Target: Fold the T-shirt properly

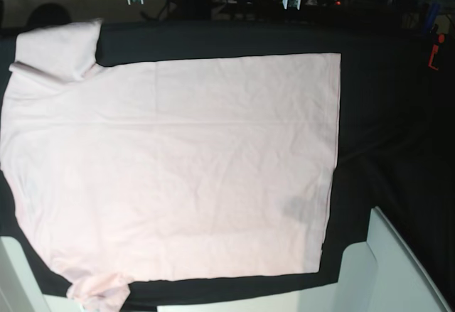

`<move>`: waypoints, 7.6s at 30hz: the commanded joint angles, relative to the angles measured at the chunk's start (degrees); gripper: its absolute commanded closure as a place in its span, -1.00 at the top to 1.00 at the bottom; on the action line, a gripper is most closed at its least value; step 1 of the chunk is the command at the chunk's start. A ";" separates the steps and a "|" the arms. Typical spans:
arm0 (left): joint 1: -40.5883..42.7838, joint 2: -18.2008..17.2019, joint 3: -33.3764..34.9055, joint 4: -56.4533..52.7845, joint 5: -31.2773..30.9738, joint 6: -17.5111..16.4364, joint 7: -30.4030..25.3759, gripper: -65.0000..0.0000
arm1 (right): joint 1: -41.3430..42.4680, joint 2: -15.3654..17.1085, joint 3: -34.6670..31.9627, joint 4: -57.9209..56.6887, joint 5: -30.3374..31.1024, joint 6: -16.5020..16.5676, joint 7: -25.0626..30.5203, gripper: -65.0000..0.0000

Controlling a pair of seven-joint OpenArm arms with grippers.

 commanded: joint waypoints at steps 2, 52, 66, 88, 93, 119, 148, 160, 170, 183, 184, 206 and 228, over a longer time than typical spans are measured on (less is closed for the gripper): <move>0.24 -0.10 0.30 0.08 0.03 0.21 -0.16 -0.17 | -0.24 0.07 0.12 -0.23 0.25 0.03 -0.33 -0.71; 34.97 -7.31 -14.12 70.67 -0.14 0.21 -10.63 -1.00 | -33.12 -3.97 48.91 97.00 0.25 36.43 -37.86 -1.00; 30.92 -7.31 -14.21 85.62 -0.14 0.21 1.07 -1.00 | -13.60 -3.53 54.36 104.12 0.16 39.99 -47.01 -1.00; 28.55 -7.31 -14.12 83.95 -0.14 0.21 1.51 -1.00 | 1.96 -2.74 65.35 97.44 0.34 39.99 -70.30 0.19; 28.20 -7.31 -14.12 82.72 -0.14 0.21 1.51 -1.00 | 0.46 -2.30 62.72 92.52 10.18 39.99 -69.86 0.19; 28.29 -8.19 -14.12 82.72 -0.14 0.21 1.51 -1.00 | -0.59 8.25 64.21 68.34 20.38 39.99 -60.98 0.19; 28.29 -7.84 -14.12 82.72 -0.14 0.21 1.51 -1.00 | -1.39 10.00 57.88 62.45 20.65 39.99 -59.49 0.18; 28.20 -7.75 -14.12 82.72 -0.23 0.21 1.51 -1.00 | -1.12 8.60 57.27 62.10 20.65 39.99 -59.23 -0.74; 28.37 -7.84 -14.12 82.72 -14.03 0.12 6.08 -0.09 | -1.30 8.60 57.35 62.01 20.38 39.99 -59.67 -1.00; 28.20 -7.66 -12.36 81.05 -14.74 -5.24 9.86 0.19 | -1.39 8.60 57.35 62.01 20.38 39.99 -59.67 -1.00; 28.20 -7.57 -12.28 80.52 -14.74 -6.47 9.86 0.21 | -1.39 8.60 57.35 62.01 20.38 39.99 -59.67 -1.00; 25.56 -8.37 -9.37 70.41 -27.31 -14.82 9.77 0.31 | -1.39 8.60 57.27 62.01 20.38 39.99 -59.31 -1.00; 21.69 -8.19 -1.55 68.21 -27.57 -14.82 9.86 0.29 | -1.39 8.60 57.27 62.01 20.38 39.99 -59.31 -1.00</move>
